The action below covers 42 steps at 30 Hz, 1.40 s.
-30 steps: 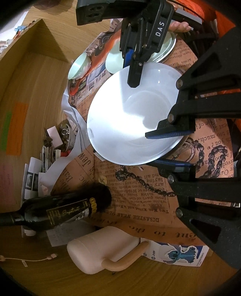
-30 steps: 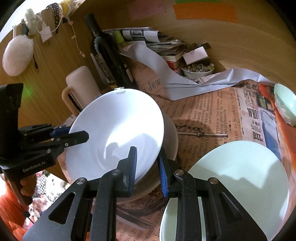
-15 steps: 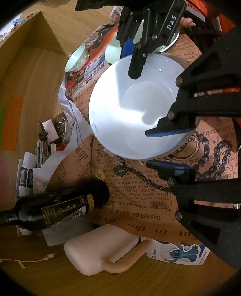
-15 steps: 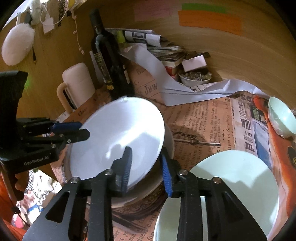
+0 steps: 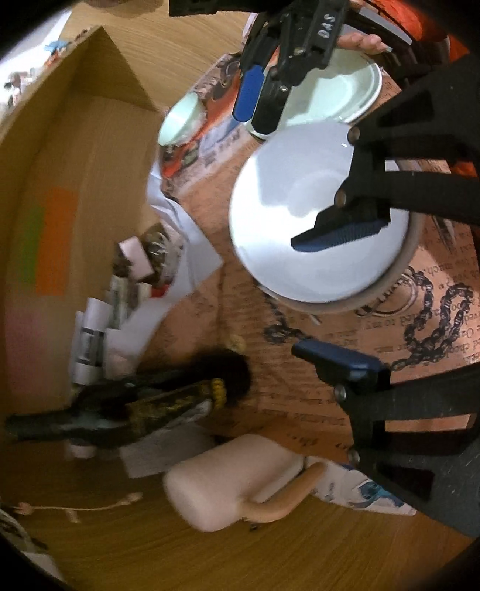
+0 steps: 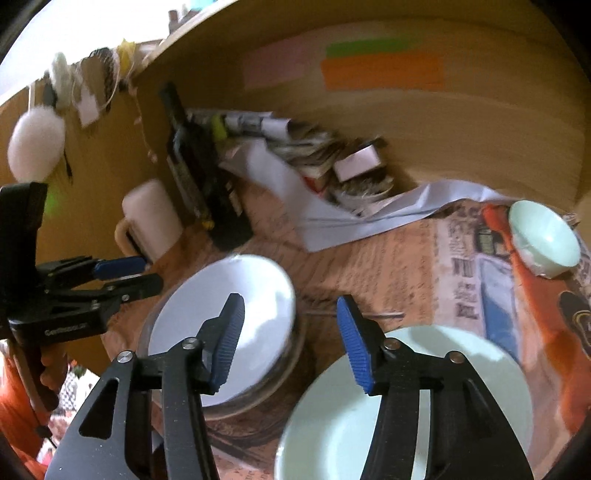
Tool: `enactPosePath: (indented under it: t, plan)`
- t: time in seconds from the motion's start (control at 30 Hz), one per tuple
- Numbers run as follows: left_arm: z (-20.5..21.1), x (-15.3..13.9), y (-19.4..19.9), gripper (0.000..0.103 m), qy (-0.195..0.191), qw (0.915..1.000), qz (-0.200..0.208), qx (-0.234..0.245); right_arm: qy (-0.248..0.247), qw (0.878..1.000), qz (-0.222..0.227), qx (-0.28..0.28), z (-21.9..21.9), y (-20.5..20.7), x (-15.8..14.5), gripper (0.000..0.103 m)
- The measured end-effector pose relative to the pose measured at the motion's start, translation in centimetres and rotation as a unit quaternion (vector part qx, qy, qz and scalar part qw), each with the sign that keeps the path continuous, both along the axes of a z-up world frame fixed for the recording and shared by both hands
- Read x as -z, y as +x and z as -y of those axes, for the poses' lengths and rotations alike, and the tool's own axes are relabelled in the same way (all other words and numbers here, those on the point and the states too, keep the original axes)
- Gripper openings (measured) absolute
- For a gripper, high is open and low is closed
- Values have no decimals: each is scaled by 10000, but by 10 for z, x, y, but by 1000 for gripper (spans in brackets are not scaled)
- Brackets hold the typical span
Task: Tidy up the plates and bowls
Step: 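Open both tools and release the white bowl, then move both tools to the mint green bowl and close on its rim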
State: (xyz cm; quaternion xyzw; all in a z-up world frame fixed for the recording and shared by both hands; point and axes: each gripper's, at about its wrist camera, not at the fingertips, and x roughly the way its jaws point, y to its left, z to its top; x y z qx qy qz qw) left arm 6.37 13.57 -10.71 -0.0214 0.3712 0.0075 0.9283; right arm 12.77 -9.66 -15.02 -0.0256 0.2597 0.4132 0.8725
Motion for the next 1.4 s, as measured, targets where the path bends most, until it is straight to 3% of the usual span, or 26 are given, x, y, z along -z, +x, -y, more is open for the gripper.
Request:
enactPosePath:
  t: [0.2,0.37,0.77,1.0,1.13,1.27,1.4]
  plan:
    - [19,-26,9,73,120,9989,427,154,238,9985,-85,490,39,22,-7,49]
    - [38,-37,30,88,-29,9979,512,406,295,9932,-22,1128,82,46,-7,50]
    - [91,-43,110,89,-107,9950,195,973,230,9706,-39,2397,159,118,-1,50]
    - [116,-34,169,89,-110,9942,-147,1060,174,9619,-345,2705,178,167,4,50]
    - [127,-24,202,89,12,9932,-357,1107,-93,9557,-557,2890,182,198,13,50]
    - [135,-15,221,89,-32,9923,-550,1111,-408,9470,-623,3124,185,219,24,50]
    - [141,-10,232,89,38,9918,-670,1092,-395,9462,-808,3109,188,233,34,50]
